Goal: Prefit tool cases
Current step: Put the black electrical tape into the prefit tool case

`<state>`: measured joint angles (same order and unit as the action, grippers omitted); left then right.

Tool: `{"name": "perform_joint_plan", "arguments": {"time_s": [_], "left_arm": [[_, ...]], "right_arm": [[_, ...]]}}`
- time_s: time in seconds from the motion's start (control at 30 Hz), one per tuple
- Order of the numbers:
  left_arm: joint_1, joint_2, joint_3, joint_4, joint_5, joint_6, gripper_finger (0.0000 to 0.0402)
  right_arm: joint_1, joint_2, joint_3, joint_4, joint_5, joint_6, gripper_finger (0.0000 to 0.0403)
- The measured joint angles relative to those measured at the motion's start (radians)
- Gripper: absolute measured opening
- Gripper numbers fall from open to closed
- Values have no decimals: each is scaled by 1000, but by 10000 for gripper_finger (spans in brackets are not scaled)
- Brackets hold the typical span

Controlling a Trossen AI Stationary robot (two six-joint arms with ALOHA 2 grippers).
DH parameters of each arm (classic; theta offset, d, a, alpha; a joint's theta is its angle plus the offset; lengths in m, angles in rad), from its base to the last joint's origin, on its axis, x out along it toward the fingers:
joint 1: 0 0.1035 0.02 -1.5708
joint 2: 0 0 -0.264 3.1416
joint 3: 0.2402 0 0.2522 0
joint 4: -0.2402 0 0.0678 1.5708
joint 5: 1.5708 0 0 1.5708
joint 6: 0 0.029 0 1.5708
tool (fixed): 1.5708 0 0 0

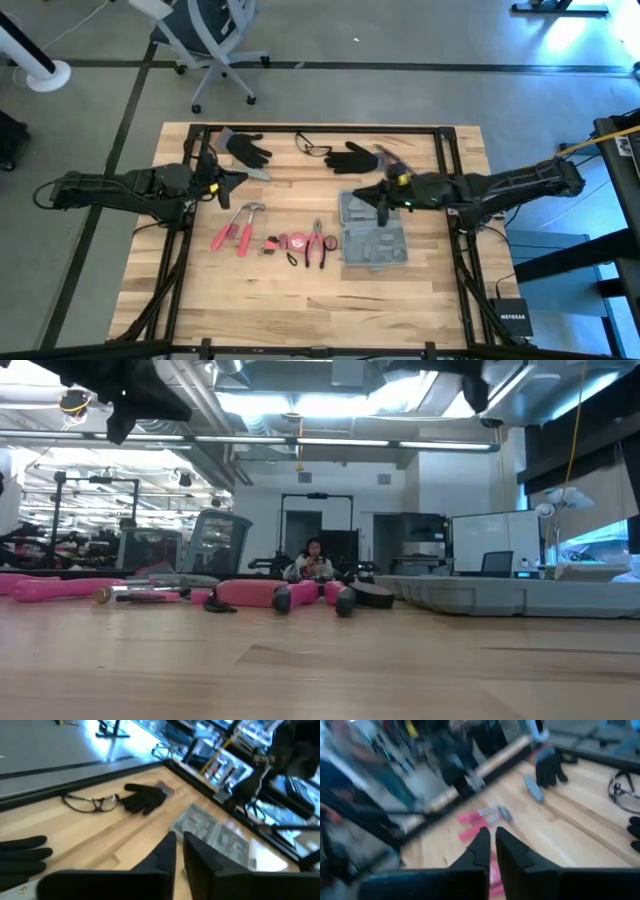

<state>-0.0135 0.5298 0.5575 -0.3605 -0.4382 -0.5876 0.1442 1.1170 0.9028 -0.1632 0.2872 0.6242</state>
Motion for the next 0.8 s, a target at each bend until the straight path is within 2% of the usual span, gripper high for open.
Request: {"name": "perform_joint_plan", "arguments": {"time_s": [0.13,0.27,0.43,0.53,0.6,0.8], "left_arm": [[33,4,9,-90,75,62,86],[42,-1,11,-217,94,71,137],[41,2,11,-287,95,41,186],[41,2,11,-287,95,43,202],[41,2,11,-287,87,49,207],[41,2,11,-287,76,58,210]], "right_arm": [[-57,225,227,-313,-45,-95,82],[-86,444,383,-531,-80,-82,138],[-81,652,482,-534,-340,-165,188],[-61,744,515,-585,-407,-218,196],[-50,785,523,-610,-397,-239,193],[-53,802,526,-582,-369,-316,164]]}}
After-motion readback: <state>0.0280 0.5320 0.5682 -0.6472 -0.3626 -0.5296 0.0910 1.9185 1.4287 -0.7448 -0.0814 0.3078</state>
